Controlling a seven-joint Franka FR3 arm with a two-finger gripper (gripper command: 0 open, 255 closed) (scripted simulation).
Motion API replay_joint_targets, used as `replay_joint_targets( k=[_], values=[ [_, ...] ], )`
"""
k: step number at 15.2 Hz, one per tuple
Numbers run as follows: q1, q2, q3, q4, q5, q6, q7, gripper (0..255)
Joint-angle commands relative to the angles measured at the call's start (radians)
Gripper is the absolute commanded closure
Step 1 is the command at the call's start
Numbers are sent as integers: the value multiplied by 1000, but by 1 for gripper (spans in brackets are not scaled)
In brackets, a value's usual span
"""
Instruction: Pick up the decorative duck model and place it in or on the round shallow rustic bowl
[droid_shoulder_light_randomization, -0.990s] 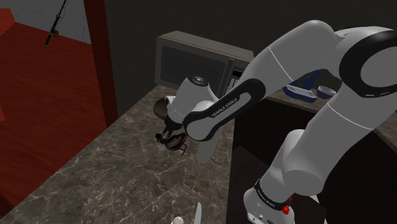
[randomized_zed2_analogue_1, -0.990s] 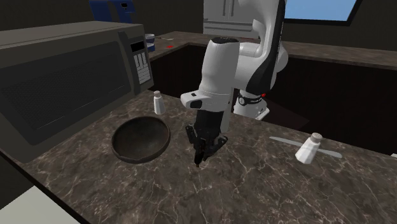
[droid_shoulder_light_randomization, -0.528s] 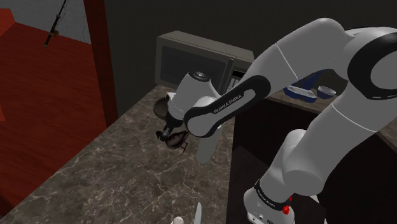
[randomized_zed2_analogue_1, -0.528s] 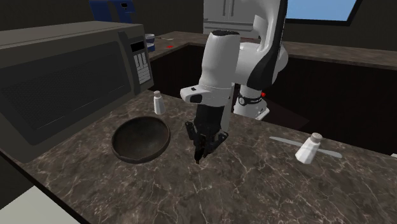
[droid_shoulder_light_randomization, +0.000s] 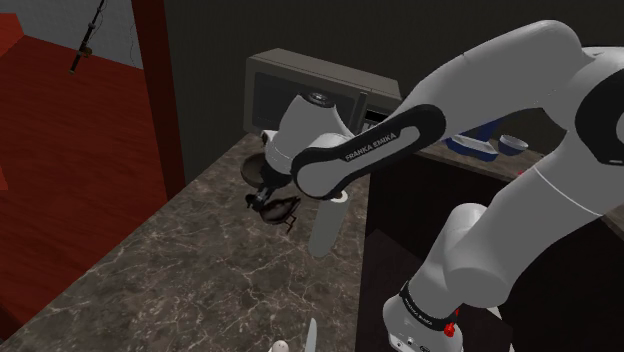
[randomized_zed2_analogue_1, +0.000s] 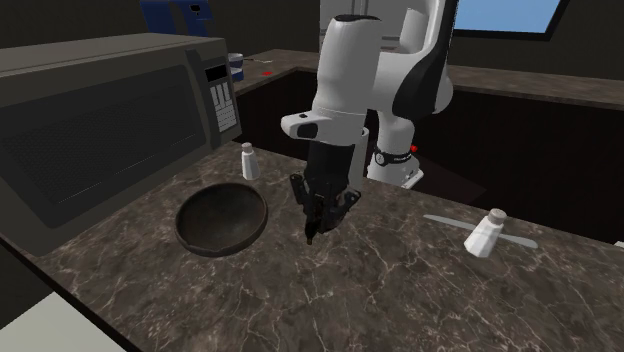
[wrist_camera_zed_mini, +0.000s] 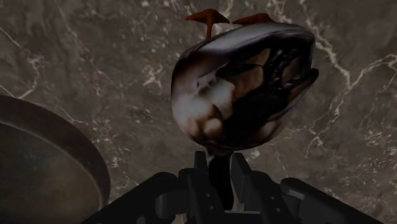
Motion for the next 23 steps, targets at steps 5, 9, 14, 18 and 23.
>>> replay_joint_targets(
  k=[5, 9, 14, 18, 23],
  values=[
    [3, -61, -4, 34, 6, -95, -3, 255],
    [4, -96, -8, 61, 7, -157, -4, 255],
    [4, -133, -12, 100, 8, -233, -5, 255],
    [4, -157, -15, 136, 8, -292, -6, 255],
    [-12, -127, -49, 195, 5, -323, -51, 255]
  ],
)
